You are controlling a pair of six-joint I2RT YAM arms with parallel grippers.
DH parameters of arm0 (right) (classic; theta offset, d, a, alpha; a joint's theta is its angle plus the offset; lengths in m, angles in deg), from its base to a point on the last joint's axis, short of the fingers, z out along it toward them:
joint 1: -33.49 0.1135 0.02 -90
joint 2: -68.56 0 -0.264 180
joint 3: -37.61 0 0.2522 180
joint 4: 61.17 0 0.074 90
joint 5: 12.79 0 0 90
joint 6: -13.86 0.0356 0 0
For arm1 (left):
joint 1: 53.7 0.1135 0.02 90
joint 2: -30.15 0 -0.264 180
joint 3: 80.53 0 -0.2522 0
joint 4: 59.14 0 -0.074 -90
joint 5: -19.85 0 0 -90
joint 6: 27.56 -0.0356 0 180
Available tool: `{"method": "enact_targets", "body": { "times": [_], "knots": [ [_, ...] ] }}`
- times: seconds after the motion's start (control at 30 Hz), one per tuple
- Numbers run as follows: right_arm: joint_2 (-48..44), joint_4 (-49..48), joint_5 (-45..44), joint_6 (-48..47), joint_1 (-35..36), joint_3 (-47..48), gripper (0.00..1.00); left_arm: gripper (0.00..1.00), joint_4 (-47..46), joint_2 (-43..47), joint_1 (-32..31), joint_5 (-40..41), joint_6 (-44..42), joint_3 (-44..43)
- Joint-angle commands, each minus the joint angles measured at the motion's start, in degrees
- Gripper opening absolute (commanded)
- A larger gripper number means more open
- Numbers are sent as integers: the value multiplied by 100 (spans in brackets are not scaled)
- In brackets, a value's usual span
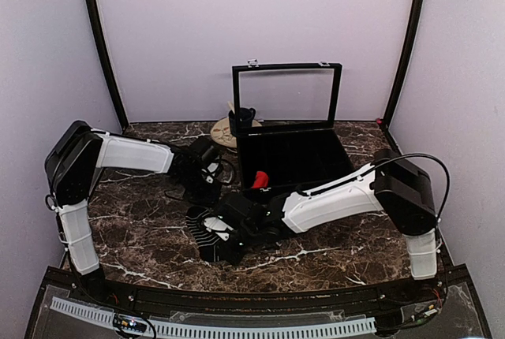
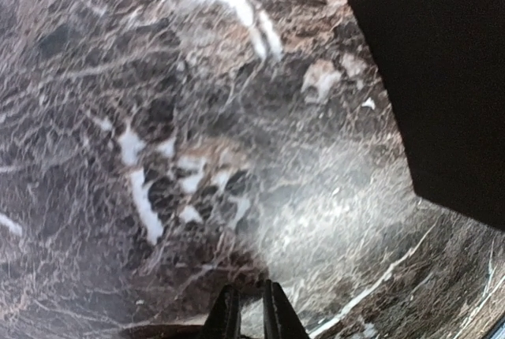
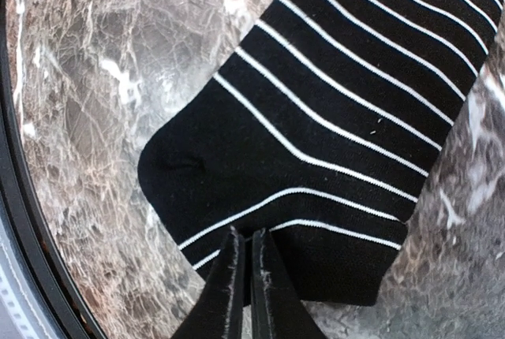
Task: Roll the socks
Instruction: Rotate the sock at the center of the board.
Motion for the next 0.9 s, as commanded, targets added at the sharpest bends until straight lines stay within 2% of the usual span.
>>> {"method": "enact_targets", "body": {
  "times": [0.0, 0.17, 0.33, 0.67, 0.87],
  "knots": [
    [240, 225, -212, -11, 129, 362, 7, 14, 187, -45, 142, 76, -178, -355],
    [47, 295, -516, -93, 145, 376, 13, 15, 394, 456, 439, 428, -97, -579],
    [-211, 290, -579, -224, 172, 201, 18, 17, 414, 1241, 604, 686, 229, -255],
    [-758, 213, -899, -566, 187, -92, 22, 18, 0, 2854, 603, 624, 1296, 1525],
    [-919, 223, -1286, -673, 167, -223, 23, 19, -25, 3218, 596, 464, 1627, 2123]
  ]
}}
